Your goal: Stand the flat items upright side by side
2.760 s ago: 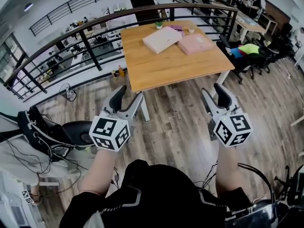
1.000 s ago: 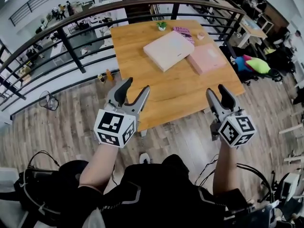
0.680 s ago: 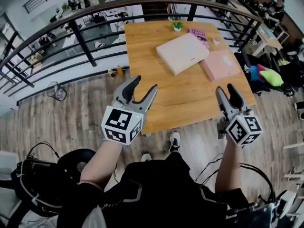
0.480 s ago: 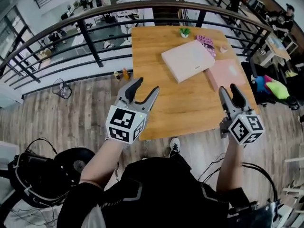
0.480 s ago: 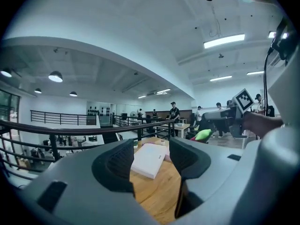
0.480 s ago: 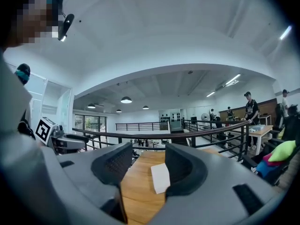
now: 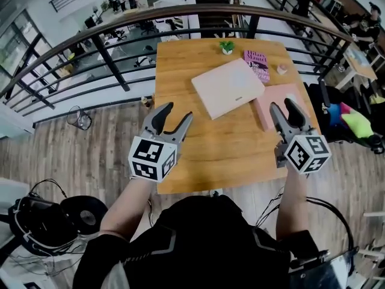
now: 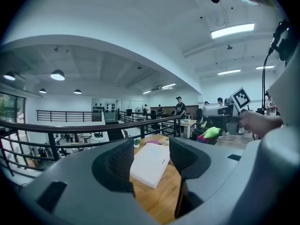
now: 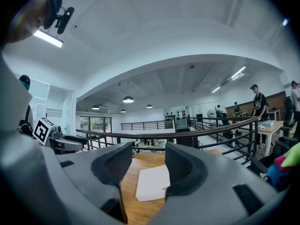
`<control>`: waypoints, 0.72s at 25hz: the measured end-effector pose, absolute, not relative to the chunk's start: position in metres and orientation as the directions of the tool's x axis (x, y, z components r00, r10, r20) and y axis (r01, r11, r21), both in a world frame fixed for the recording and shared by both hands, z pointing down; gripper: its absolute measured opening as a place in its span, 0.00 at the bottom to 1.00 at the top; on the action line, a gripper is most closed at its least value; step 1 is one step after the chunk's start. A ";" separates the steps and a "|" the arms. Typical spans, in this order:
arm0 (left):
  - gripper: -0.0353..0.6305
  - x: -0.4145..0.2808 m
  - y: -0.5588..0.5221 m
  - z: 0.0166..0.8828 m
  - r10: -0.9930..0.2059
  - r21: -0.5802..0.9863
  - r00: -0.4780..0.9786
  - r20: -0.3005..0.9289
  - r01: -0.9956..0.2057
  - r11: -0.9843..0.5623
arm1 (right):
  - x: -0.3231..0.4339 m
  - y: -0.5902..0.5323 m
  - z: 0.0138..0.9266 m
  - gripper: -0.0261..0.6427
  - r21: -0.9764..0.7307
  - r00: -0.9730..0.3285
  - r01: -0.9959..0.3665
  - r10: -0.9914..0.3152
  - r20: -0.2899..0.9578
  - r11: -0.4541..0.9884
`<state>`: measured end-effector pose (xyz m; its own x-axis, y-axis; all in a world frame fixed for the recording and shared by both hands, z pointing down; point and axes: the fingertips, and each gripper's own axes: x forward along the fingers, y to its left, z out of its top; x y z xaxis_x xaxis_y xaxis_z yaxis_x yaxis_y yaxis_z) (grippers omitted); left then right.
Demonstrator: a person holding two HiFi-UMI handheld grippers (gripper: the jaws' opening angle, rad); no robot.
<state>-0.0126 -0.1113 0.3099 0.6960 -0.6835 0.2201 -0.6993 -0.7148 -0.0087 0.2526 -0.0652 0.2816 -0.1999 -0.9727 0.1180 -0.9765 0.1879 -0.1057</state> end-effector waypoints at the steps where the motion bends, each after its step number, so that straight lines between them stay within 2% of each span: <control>1: 0.43 -0.004 -0.116 0.313 -0.682 -0.015 0.695 0.228 -0.698 -0.716 | 0.262 -0.073 0.286 0.38 -0.109 -0.204 -0.975 -0.971 0.125 0.191; 11: 0.44 0.063 -0.167 0.373 -0.691 -0.002 0.646 0.324 -0.730 -0.683 | 0.335 -0.153 0.349 0.39 -0.158 -0.262 -0.960 -0.944 0.201 0.233; 18: 0.46 0.083 -0.193 0.428 -0.662 0.031 0.637 0.396 -0.730 -0.683 | 0.366 -0.198 0.407 0.39 -0.168 -0.261 -0.961 -0.920 0.293 0.219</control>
<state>0.0827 -0.1932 0.4280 0.6365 -0.6618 0.3961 -0.7295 -0.6832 0.0308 0.3660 -0.1983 0.4073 -0.2611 -0.9199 0.2925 -0.9610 0.2192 -0.1684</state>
